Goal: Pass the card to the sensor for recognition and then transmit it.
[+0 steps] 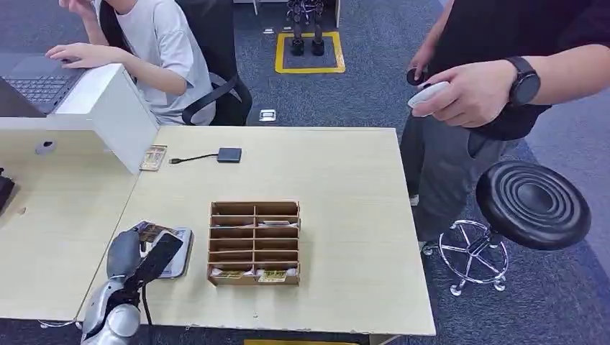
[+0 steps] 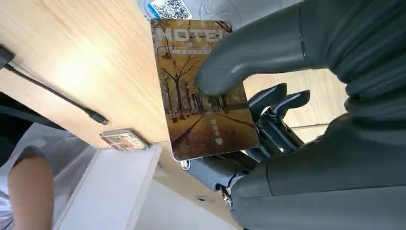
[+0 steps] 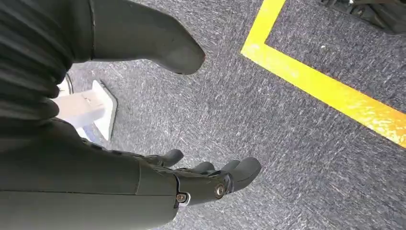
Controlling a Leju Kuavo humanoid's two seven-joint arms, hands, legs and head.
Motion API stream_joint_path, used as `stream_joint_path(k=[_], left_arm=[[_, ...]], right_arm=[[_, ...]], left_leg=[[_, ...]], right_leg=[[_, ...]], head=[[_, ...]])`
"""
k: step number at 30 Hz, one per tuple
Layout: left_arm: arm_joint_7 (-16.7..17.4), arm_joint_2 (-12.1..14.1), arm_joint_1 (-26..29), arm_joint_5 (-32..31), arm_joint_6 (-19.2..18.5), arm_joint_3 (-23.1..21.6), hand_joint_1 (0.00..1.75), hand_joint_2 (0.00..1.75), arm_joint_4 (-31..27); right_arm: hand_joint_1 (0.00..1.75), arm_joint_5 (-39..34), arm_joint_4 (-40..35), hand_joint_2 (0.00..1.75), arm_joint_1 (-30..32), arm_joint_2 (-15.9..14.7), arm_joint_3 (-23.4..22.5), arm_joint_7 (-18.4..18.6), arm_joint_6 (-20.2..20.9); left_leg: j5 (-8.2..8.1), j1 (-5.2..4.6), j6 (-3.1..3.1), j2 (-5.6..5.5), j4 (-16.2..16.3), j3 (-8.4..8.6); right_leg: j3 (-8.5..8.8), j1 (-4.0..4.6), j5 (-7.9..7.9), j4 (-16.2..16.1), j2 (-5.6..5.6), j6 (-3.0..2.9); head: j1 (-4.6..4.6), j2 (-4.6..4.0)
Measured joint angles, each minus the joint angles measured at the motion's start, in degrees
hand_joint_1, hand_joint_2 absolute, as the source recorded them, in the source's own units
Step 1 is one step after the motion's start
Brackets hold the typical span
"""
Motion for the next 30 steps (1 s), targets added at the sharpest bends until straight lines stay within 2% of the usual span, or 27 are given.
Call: stream_joint_path(k=[4, 30], left_arm=[[2.3, 0.0, -0.8, -3.0, -0.5, 0.0, 1.75, 1.75, 1.1], [4.2, 0.0, -2.4, -7.4, -0.6, 0.0, 1.75, 1.75, 3.9]], right_arm=[[0.00, 0.0, 0.0, 1.75, 0.0, 0.0, 0.0, 0.0, -0.1], [0.00, 0.0, 0.0, 1.75, 0.0, 0.3, 0.0, -1.0, -1.1]], left_leg=[[0.00, 0.00, 0.00, 0.01, 0.0, 0.04], [0.01, 0.00, -0.01, 0.01, 0.0, 0.16]], right_leg=[[0.04, 0.00, 0.00, 0.0, 0.01, -0.01], [0.17, 0.00, 0.00, 0.0, 0.01, -0.01]], head=[[0.00, 0.00], [-0.02, 0.00]])
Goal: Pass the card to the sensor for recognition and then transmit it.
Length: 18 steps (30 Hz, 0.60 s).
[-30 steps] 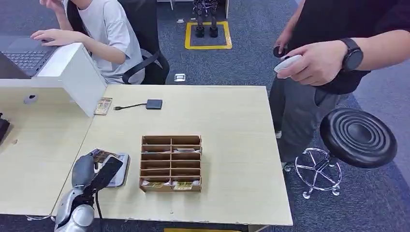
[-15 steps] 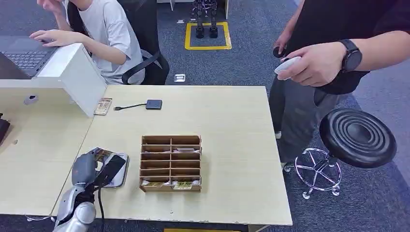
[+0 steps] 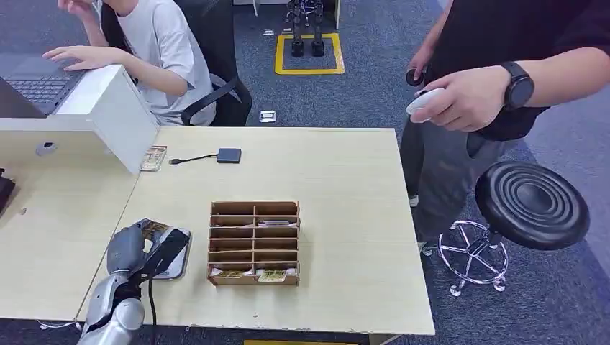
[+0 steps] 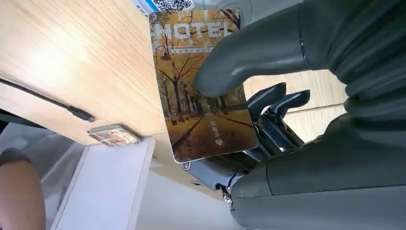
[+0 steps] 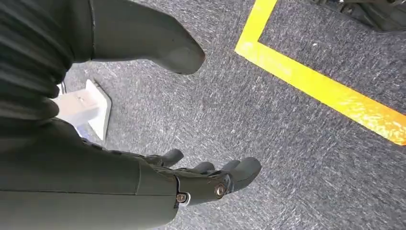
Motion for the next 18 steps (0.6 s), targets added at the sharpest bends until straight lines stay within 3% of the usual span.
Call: stream_joint_path(k=[18], left_arm=[[1.1, 0.0, -0.3, -2.8, 0.1, 0.0, 1.75, 1.75, 0.6]], right_arm=[[0.00, 0.0, 0.0, 1.75, 0.0, 0.0, 0.0, -0.4, -0.7]], left_leg=[[0.00, 0.00, 0.00, 0.00, 0.0, 0.02]], right_leg=[[0.01, 0.00, 0.00, 0.0, 0.00, 0.00]], head=[[0.00, 0.00]])
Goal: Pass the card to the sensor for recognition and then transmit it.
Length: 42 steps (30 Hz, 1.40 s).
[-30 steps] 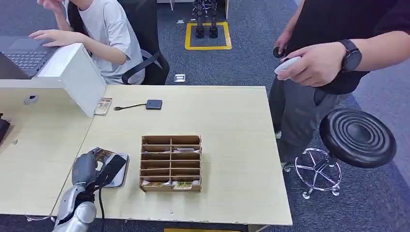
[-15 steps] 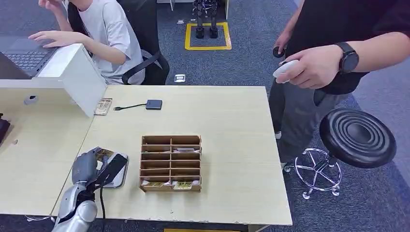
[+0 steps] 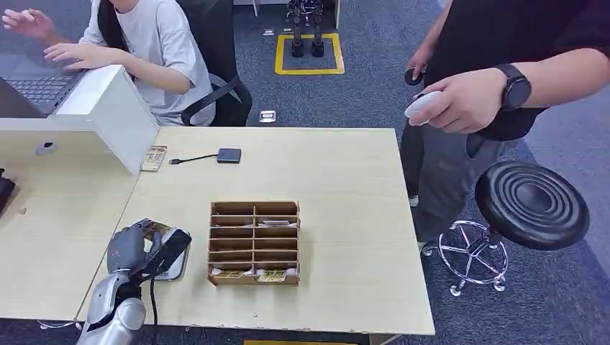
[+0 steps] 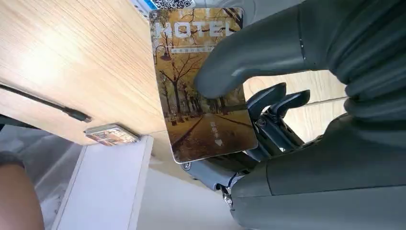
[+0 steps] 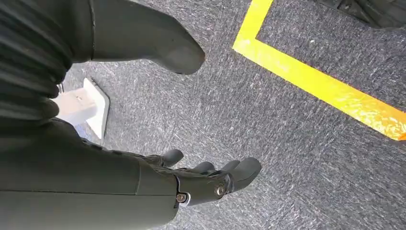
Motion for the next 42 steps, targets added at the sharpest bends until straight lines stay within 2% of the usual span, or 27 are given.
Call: stream_joint_path(k=[17, 42], left_arm=[[0.4, -0.2, -0.2, -1.2, 0.2, 0.0, 1.75, 1.75, 0.7], [2.3, -0.2, -0.1, -5.4, 0.0, 0.0, 1.75, 1.75, 2.5]], right_arm=[[0.00, 0.0, 0.0, 1.75, 0.0, 0.0, 0.0, -0.2, -0.1], [0.00, 0.1, 0.0, 1.75, -0.2, 0.0, 0.0, -2.4, -1.3]], left_leg=[[0.00, 0.00, 0.00, 0.00, 0.0, 0.00], [0.00, 0.00, 0.00, -0.02, 0.0, 0.02]], right_leg=[[0.01, 0.00, 0.00, 0.0, 0.00, 0.00], [0.04, 0.00, 0.00, 0.0, -0.02, 0.00]], head=[[0.00, -0.02], [0.00, -0.02]])
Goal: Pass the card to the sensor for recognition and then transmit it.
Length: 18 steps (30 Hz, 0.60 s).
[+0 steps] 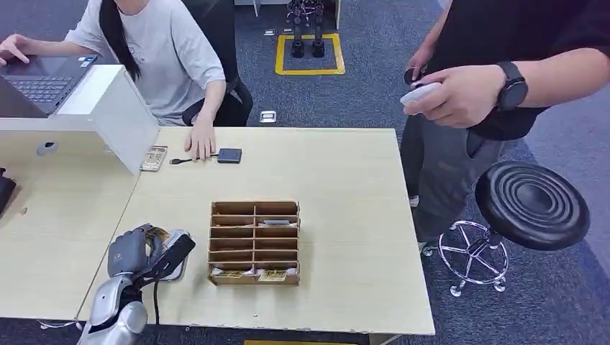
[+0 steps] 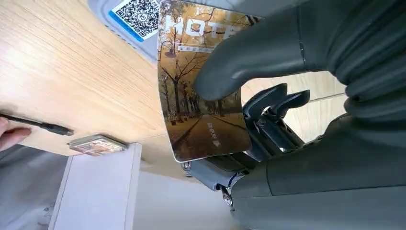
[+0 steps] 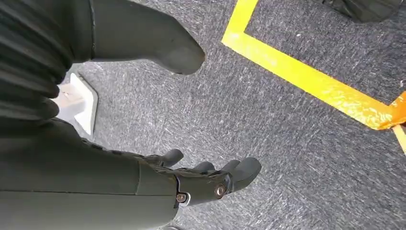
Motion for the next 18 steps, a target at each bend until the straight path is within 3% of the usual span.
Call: stream_joint_path(k=[14, 18], left_arm=[[-0.9, 0.0, 0.0, 2.0, 0.0, 0.0, 1.75, 1.75, 0.2], [-5.9, -0.4, 0.3, 10.3, -1.0, 0.2, 1.75, 1.75, 0.2]], right_arm=[[0.00, 0.0, 0.0, 1.75, 0.0, 0.0, 0.0, -0.2, 0.0], [0.00, 0.0, 0.0, 1.75, 0.0, 0.0, 0.0, -0.3, 0.0]], left_leg=[[0.00, 0.00, 0.00, 0.00, 0.0, 0.00], [0.01, 0.00, 0.00, 0.00, 0.0, 0.02]], right_leg=[[0.00, 0.00, 0.00, 0.0, -0.01, 0.00], [0.00, 0.00, 0.00, 0.0, -0.01, 0.00]], head=[[0.00, 0.00], [0.00, 0.00]])
